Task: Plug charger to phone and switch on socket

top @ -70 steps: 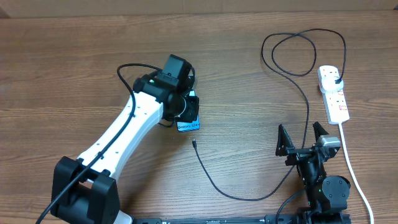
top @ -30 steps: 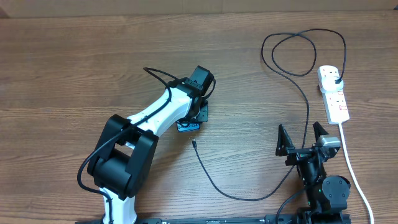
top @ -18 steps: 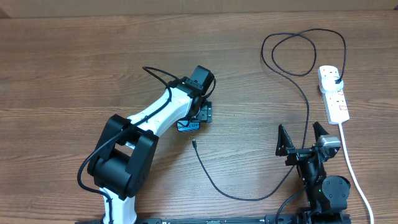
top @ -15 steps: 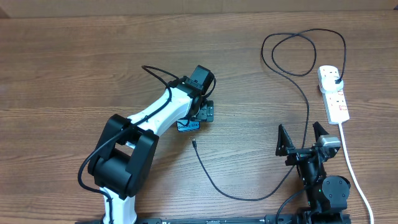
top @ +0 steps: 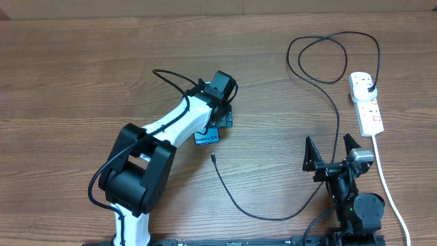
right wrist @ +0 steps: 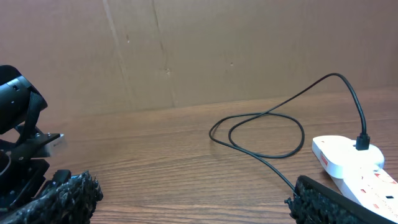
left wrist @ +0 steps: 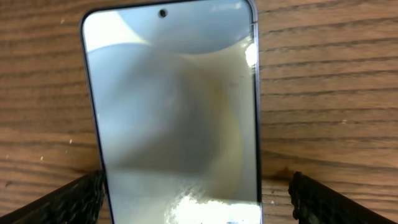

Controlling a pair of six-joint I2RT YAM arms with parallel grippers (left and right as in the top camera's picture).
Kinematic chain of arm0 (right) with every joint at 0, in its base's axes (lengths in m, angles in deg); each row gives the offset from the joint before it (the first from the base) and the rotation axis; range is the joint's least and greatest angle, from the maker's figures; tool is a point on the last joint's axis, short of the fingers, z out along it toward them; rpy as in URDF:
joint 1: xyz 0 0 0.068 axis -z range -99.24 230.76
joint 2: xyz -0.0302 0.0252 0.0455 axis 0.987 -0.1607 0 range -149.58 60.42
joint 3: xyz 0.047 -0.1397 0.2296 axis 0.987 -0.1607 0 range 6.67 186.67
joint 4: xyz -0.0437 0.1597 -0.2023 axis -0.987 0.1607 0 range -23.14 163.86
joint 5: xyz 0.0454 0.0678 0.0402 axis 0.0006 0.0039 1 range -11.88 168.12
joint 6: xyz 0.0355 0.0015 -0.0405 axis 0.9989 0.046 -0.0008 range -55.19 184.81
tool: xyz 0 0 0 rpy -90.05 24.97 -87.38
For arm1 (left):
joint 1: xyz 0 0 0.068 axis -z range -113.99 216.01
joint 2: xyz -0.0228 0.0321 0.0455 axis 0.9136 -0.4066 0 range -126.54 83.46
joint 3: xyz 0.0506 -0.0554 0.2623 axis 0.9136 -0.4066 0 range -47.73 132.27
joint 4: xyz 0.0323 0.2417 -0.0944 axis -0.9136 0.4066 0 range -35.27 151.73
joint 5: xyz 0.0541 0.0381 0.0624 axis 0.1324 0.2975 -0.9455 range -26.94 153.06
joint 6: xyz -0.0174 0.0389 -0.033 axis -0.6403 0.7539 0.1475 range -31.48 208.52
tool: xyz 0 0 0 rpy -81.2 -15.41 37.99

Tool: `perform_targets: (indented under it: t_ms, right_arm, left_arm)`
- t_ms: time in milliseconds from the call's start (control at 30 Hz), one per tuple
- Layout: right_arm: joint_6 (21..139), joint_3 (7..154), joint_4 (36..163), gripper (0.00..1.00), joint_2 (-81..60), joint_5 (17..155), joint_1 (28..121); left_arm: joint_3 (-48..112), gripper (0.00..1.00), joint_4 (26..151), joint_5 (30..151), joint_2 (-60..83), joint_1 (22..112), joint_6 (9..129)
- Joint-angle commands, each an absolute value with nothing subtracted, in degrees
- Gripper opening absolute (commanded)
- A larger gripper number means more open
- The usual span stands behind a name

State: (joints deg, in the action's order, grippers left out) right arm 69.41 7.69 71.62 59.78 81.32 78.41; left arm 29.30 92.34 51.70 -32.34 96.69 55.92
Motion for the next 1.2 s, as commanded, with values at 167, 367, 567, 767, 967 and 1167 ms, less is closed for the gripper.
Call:
perform_targets:
  t_ms: [167,367,567,767,967,1167]
  right_arm:
    - [69.23,7.12,71.46,1.00,60.26,81.65,78.14]
    - [69.23,7.12,71.46,1.00,60.26,81.65,78.14]
    - [69.23,7.12,71.46,1.00,60.26,81.65,78.14]
    - [69.23,7.12,71.46,1.00,60.26,81.65,78.14]
    - [69.23,7.12,71.49,1.00,60.26,81.65,78.14]
    - [69.23,7.12,71.46,1.00,60.26,81.65,78.14]
  left_arm:
    - [28.82,1.00,93.65,51.18,-33.46,96.66,52.07]
    - [28.39,0.98,94.15,55.90,-33.46,96.69,52.09]
    - [27.20,1.00,94.55,57.54,-33.46,96.64,52.09]
    - [27.07,1.00,92.08,56.18,-33.46,94.83,52.09]
    - [27.01,0.92,89.43,56.69,-33.46,91.20,52.05]
    - [26.81,0.84,89.58,58.39,-33.46,90.48,52.11]
